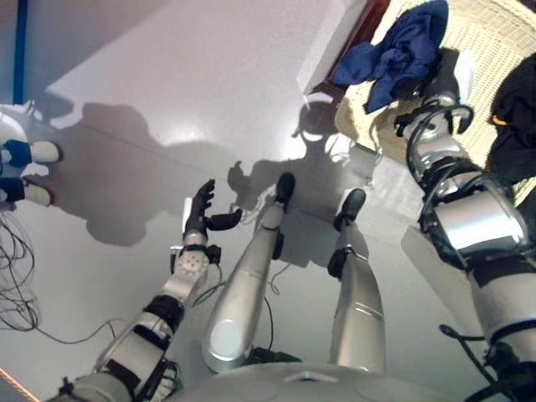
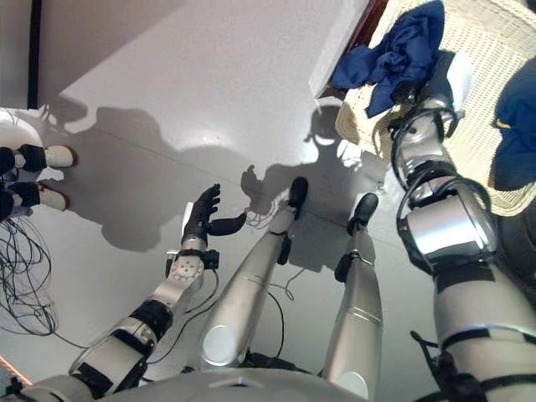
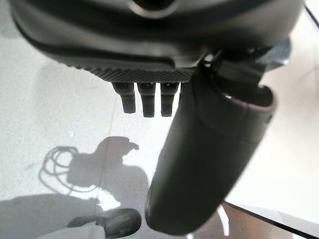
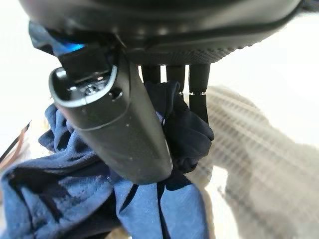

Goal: Pick up the clothes and place them into the washing machine

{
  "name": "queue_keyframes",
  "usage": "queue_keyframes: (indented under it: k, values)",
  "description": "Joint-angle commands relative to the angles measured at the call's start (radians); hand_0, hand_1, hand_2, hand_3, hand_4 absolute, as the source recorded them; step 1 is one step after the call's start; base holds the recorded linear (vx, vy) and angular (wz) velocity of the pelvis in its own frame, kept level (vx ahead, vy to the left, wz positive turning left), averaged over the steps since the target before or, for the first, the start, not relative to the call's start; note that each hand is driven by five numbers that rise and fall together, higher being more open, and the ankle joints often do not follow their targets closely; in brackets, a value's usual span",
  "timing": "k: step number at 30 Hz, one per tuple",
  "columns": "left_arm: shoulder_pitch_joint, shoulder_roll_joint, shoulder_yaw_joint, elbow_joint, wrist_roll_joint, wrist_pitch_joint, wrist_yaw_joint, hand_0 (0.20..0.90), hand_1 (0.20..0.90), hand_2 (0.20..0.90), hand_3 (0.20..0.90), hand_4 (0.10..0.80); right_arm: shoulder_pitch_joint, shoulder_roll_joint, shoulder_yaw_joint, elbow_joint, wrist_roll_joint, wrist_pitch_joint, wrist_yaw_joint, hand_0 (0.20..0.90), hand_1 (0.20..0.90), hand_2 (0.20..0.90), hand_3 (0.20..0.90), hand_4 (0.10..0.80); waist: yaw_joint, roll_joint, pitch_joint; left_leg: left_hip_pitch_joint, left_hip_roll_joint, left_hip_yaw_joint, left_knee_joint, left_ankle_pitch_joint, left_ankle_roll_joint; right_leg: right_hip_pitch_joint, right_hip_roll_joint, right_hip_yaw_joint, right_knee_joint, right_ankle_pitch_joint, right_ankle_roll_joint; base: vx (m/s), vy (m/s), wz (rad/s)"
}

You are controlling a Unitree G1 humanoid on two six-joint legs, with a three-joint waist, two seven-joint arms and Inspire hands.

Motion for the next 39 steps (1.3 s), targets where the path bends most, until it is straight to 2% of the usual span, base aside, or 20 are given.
queue_keyframes:
  k: [1,4,6,7,11,14,24,29,36,39]
  values:
    - [0.041,-0.005,-0.006,0.06,-0.018,-0.028,0.048,0.9,0.9,0.9,0.9,0.8,0.059,0.0,-0.05,-0.204,0.165,-0.145,-0.051,0.3,0.3,0.3,0.3,0.4,-0.05,0.076,-0.014,0.039,-0.042,-0.02,-0.13,0.057,-0.035,0.142,-0.009,0.058,0.049,-0.116,0.062,-0.011,0.117,-0.28]
    - [0.053,-0.022,-0.011,0.108,-0.03,-0.029,0.036,0.9,0.9,0.9,0.9,0.8,0.144,0.035,-0.138,-0.364,0.261,-0.209,-0.036,0.3,0.3,0.3,0.3,0.4,-0.074,0.088,-0.026,0.083,-0.044,0.001,-0.171,0.069,-0.036,0.168,-0.008,0.085,0.009,-0.098,0.071,0.007,0.111,-0.35]
    - [0.058,-0.027,-0.016,0.122,-0.032,-0.03,0.03,0.9,0.9,0.9,0.9,0.8,0.164,0.039,-0.161,-0.375,0.275,-0.228,-0.038,0.3,0.3,0.3,0.3,0.4,-0.076,0.093,-0.032,0.097,-0.042,0.007,-0.18,0.069,-0.036,0.177,-0.009,0.09,-0.003,-0.094,0.073,0.02,0.061,-0.37]
    - [0.067,-0.038,-0.017,0.149,-0.038,-0.032,0.021,0.9,0.9,0.9,0.9,0.8,0.205,0.061,-0.202,-0.44,0.303,-0.264,-0.032,0.3,0.3,0.3,0.3,0.4,-0.087,0.102,-0.043,0.122,-0.043,0.021,-0.192,0.069,-0.033,0.19,-0.011,0.102,-0.017,-0.088,0.076,0.023,0.062,-0.28]
    - [0.079,-0.051,-0.011,0.185,-0.05,-0.034,0.008,0.9,0.9,0.9,0.9,0.8,0.27,0.082,-0.25,-0.553,0.302,-0.302,-0.04,0.3,0.3,0.3,0.3,0.4,-0.108,0.11,-0.052,0.153,-0.04,0.036,-0.21,0.07,-0.028,0.203,-0.009,0.122,-0.031,-0.077,0.077,0.013,0.036,-0.2]
    - [0.1,-0.068,-0.009,0.21,-0.064,-0.04,-0.013,0.9,0.9,0.9,0.9,0.8,0.338,0.133,-0.32,-0.644,0.32,-0.356,-0.058,0.3,0.3,0.3,0.3,0.4,-0.128,0.122,-0.061,0.18,-0.038,0.051,-0.226,0.072,-0.024,0.213,-0.004,0.134,-0.039,-0.074,0.076,0.014,0.017,-0.2]
    - [0.139,-0.113,-0.041,0.263,-0.087,-0.037,-0.047,0.9,0.9,0.9,0.9,0.8,0.307,0.187,-0.533,-0.625,0.511,-0.498,-0.093,0.3,0.3,0.3,0.3,0.4,-0.143,0.168,-0.092,0.248,-0.039,0.067,-0.285,0.076,-0.02,0.229,0.009,0.157,-0.04,-0.082,0.075,0.025,0.005,-0.2]
    - [0.152,-0.13,-0.062,0.267,-0.09,-0.034,-0.065,0.9,0.9,0.9,0.9,0.8,0.223,0.143,-0.622,-0.547,0.637,-0.538,-0.089,0.3,0.3,0.3,0.3,0.4,-0.139,0.205,-0.112,0.259,-0.05,0.074,-0.292,0.069,-0.017,0.22,0.009,0.17,-0.031,-0.092,0.076,0.038,0.035,-0.05]
    - [0.148,-0.131,-0.071,0.265,-0.098,-0.031,-0.078,0.9,0.9,0.9,0.9,0.8,0.064,0.019,-0.641,-0.403,0.803,-0.545,-0.035,0.3,0.3,0.3,0.3,0.4,-0.117,0.243,-0.127,0.23,-0.055,0.096,-0.253,0.048,-0.016,0.173,0.011,0.198,-0.01,-0.091,0.073,0.021,0.023,-0.14]
    - [0.141,-0.124,-0.068,0.264,-0.098,-0.029,-0.08,0.9,0.9,0.9,0.9,0.8,0.003,-0.02,-0.63,-0.355,0.862,-0.553,-0.021,0.3,0.3,0.3,0.3,0.4,-0.108,0.242,-0.124,0.195,-0.049,0.099,-0.192,0.024,-0.013,0.134,0.026,0.206,0.034,-0.104,0.063,-0.006,-0.046,-0.17]
